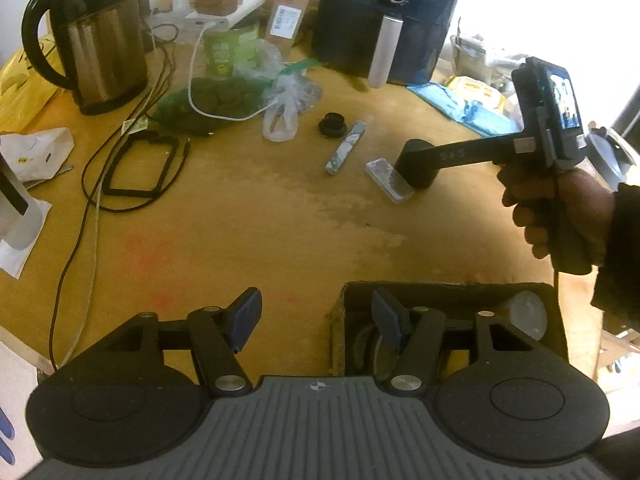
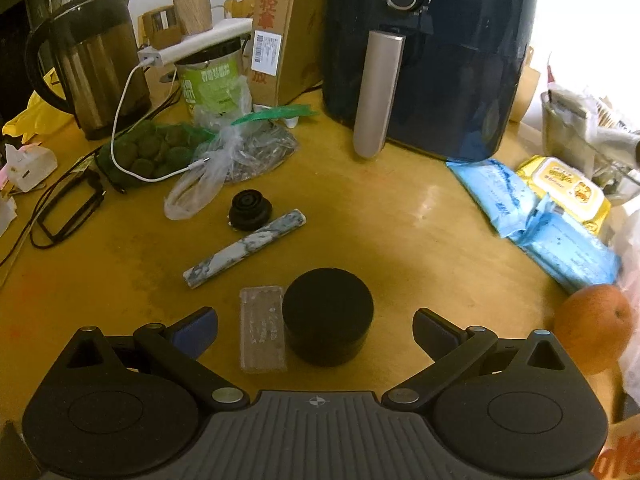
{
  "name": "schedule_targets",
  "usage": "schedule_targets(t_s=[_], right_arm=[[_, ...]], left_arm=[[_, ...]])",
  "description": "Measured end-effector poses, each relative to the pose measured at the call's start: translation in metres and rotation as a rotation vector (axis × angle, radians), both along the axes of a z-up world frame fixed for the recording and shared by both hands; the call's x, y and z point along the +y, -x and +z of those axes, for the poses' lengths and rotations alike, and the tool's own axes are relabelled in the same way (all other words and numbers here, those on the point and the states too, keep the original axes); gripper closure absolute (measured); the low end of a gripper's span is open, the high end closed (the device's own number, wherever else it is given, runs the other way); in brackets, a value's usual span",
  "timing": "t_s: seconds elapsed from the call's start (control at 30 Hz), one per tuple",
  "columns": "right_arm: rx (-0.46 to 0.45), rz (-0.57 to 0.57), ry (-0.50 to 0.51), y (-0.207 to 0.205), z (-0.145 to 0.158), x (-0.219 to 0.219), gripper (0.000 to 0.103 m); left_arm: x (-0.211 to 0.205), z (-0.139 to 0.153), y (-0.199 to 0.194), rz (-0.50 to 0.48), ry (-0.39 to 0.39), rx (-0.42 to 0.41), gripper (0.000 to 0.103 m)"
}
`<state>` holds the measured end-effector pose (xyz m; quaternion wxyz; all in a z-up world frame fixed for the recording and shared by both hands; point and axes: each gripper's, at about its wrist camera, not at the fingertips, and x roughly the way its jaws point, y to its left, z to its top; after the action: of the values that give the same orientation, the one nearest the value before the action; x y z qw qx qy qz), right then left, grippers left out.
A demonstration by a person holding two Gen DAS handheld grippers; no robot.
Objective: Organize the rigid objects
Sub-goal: 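Move the right tool to the black round lid and close on it, then lift the black round lid with the right tool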
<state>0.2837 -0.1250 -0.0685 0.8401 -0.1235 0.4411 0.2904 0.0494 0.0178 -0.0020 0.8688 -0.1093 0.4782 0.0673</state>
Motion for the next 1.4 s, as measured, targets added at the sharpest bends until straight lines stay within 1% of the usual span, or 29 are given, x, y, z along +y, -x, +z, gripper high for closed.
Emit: schedule_targets(t_s=[0.07,0.1,0.13,0.2,0.27,0.33,0.37,0.57,0.83,1.2,1.4], right_arm=[[0.007,-0.004,-0.005,-0.003,-0.005,0.001,0.008],[0.012,-0.008,-0.008,-0.005,-0.006,0.001,0.014],[0.017,-0.014,-0.01,-0.007,-0.008,0.002,0.017],[0.017,-0.03,-0.012,-0.01,-0.012,0.002,0.019],[0.017,-0.038,-0.004,-0.014,-0.016,0.004,0.027],[0.022,-0.048,0.005,-0.018,-0.021,0.005,0.041],[0.025,-0.051,0.007,-0.019,-0.022,0.005,0.042],[0.017,-0.042,0.031,-0.021,-0.026,0.011,0.043],[0.034,-0.042,0.016,-0.022,-0.023,0.007,0.043],[0.05,-0.076,-0.039,-0.015,0.002,-0.02,0.043],[0.026,-0.076,-0.047,-0.003,0.02,-0.036,0.043]], left_arm=[[0.0,-0.001,0.001,0.006,0.001,0.003,0.043],[0.0,-0.001,0.001,0.009,0.002,0.005,0.043],[0.0,-0.001,0.002,0.013,0.002,0.007,0.043],[0.0,-0.002,0.003,0.02,0.005,0.012,0.043],[0.001,-0.002,0.004,0.027,0.005,0.015,0.043],[0.002,-0.002,0.004,0.032,0.005,0.014,0.043],[0.003,-0.002,0.005,0.034,0.003,0.013,0.043],[0.005,-0.001,0.003,0.036,0.001,0.009,0.043],[0.005,0.003,-0.006,0.01,-0.007,-0.008,0.043],[0.004,0.006,-0.021,-0.041,-0.012,-0.031,0.043],[0.0,0.007,-0.031,-0.079,-0.016,-0.038,0.043]])
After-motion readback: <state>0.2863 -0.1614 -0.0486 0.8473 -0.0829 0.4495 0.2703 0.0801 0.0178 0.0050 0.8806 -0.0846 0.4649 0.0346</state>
